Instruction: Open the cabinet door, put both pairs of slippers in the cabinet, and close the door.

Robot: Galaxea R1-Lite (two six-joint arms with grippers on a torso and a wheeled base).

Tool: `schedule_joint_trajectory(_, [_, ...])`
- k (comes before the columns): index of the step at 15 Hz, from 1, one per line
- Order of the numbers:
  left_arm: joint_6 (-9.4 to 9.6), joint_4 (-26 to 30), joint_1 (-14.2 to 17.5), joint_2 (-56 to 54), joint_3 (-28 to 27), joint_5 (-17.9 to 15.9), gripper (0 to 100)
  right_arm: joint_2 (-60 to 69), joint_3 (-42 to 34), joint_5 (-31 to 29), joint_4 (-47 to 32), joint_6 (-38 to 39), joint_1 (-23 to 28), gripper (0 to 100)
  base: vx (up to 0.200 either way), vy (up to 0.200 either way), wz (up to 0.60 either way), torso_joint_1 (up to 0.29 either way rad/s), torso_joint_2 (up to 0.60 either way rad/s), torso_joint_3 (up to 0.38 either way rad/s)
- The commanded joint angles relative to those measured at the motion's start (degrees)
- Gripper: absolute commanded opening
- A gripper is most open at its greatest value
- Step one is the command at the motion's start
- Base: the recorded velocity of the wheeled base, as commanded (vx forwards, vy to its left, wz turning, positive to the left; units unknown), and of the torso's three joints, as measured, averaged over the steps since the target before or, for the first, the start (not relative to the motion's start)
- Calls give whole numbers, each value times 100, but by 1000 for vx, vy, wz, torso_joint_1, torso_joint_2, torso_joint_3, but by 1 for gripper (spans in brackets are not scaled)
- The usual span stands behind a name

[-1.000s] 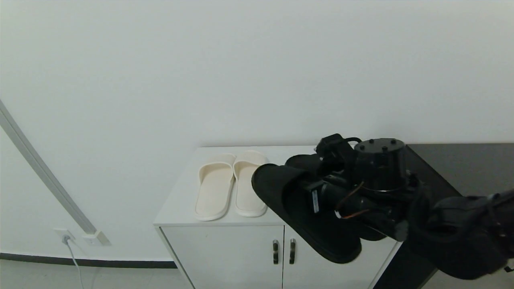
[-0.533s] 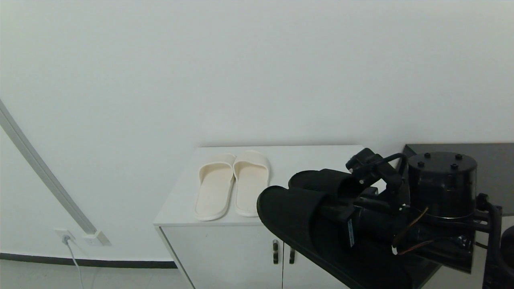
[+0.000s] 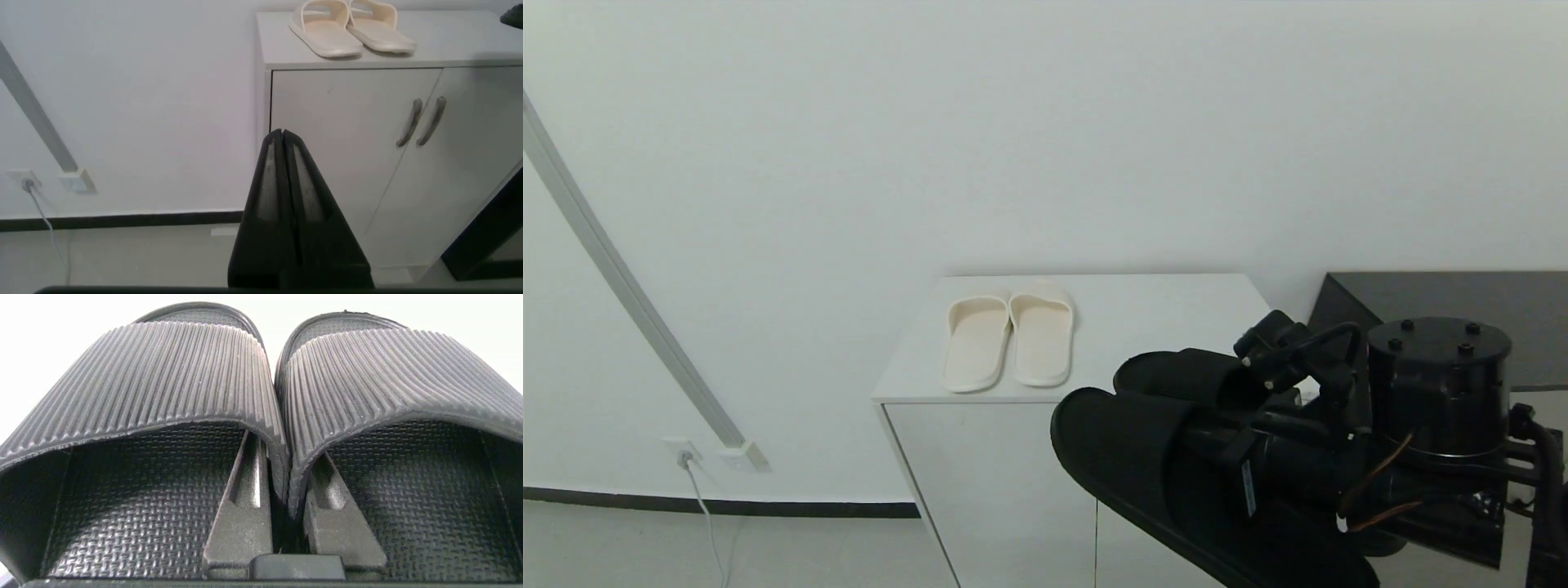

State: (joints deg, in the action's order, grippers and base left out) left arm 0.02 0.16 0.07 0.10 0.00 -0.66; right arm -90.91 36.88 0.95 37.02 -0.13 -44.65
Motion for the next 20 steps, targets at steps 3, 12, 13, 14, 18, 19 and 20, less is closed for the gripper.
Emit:
schedule_joint_trajectory(3, [6,2,1,-1,0,-4,0,64,-128,10,7,-57,-8,0,0,0,0,0,0,0])
schedule_joint_trajectory(12, [-2,2,1,-1,0,4,0,91,-198,2,7,-57,-8,0,0,0,0,0,0,0])
schedule_joint_trajectory(13, [-2,2,1,-1,0,4,0,117,-207,10,7,-57,-8,0,0,0,0,0,0,0])
schedule_joint_trajectory(14, [-11,2,1,-1,0,4,0,117,-216,10,7,-57,-8,0,0,0,0,0,0,0])
schedule_joint_trajectory(18, [-64,2,1,8,-9,-4,0,161,-225,10,7,-57,-8,0,0,0,0,-108,249,141])
schedule_joint_trajectory(19, [-90,2,1,8,-9,-4,0,161,-234,2,7,-57,-8,0,0,0,0,-178,417,232])
schedule_joint_trajectory(20, [-90,2,1,8,-9,-4,0,187,-251,2,7,-57,-8,0,0,0,0,-207,505,286])
